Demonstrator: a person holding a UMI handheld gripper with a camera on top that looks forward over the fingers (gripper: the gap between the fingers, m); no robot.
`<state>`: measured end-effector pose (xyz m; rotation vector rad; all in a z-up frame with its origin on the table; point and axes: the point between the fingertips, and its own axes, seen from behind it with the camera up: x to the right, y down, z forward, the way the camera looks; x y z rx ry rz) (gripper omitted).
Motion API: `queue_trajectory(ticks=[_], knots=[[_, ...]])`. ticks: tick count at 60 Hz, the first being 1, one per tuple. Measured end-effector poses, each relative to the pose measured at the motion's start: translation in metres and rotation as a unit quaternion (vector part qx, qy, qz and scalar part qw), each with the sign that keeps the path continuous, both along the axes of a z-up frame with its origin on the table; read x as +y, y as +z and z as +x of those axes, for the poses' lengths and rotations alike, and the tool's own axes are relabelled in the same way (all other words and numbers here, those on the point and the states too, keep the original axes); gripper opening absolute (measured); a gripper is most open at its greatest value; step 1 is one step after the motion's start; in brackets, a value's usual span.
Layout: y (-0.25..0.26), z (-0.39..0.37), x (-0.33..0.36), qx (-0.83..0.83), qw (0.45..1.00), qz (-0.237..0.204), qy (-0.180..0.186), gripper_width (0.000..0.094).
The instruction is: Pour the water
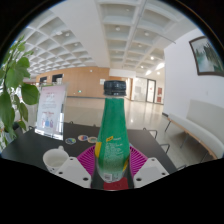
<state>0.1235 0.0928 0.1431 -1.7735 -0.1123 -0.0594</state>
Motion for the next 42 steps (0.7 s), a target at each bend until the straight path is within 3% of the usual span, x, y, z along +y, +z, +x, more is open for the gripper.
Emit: queue_trajectory(ticks=[13,17,23,26,30,33,38,42], knots=[[-0.080,0.032,0.006,0.024,0.998,-0.058,-0.024,0.0427],[-0.075,0.026,0.006,0.021,0.999,-0.031,-0.021,0.0440],[-0.077,0.027,0.007,0.025,0.999,-0.034,-0.027,0.0551],[-0.083,0.031,0.005,0.029,0.997,-0.061,-0.035,0.0622],[-0.086,0.034,-0.003,0.036,0.995,-0.082,-0.047,0.0870],[-0.080,0.038,-0.011,0.035,0.994,-0.088,-0.059,0.0823],[-0.068,0.042,-0.033,0.043,0.992,-0.094,-0.076,0.0866],[-0.055,0.031,-0.061,0.050,0.991,-0.099,-0.069,0.0856]])
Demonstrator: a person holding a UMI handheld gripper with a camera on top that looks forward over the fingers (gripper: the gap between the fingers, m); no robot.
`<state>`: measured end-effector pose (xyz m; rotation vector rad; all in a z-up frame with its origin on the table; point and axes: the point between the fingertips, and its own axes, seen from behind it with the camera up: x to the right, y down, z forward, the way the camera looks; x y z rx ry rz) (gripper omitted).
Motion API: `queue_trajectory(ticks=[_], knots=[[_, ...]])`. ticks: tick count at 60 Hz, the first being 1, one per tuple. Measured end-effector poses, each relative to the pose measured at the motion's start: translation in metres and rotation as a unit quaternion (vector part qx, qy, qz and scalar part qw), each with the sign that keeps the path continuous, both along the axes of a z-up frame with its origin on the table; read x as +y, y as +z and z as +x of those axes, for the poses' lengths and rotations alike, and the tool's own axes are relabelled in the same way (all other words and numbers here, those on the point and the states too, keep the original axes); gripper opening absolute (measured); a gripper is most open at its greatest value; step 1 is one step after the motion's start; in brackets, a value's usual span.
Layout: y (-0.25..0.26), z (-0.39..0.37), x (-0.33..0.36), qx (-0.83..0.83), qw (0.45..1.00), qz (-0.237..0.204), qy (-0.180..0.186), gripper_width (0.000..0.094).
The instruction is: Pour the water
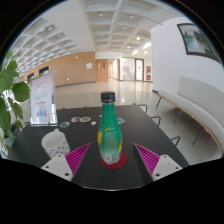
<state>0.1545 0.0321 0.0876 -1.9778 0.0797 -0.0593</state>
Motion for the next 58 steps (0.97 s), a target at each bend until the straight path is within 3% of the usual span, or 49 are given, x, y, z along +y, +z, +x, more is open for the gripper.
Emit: queue_trajectory(ticks=[17,32,48,58], knots=[[0.068,-0.040,-0.153,0.000,1.000,-0.006,0.004,0.0858],[0.135,-0.068,-0.256,-0.005,1.000,0.022,0.004,0.0859],[0.161,-0.084,-0.313,-0.029,0.999,0.039,0.015,0.0856],[0.162,-0.081,-0.323,-0.023,0.999,0.038,0.004,0.0861]])
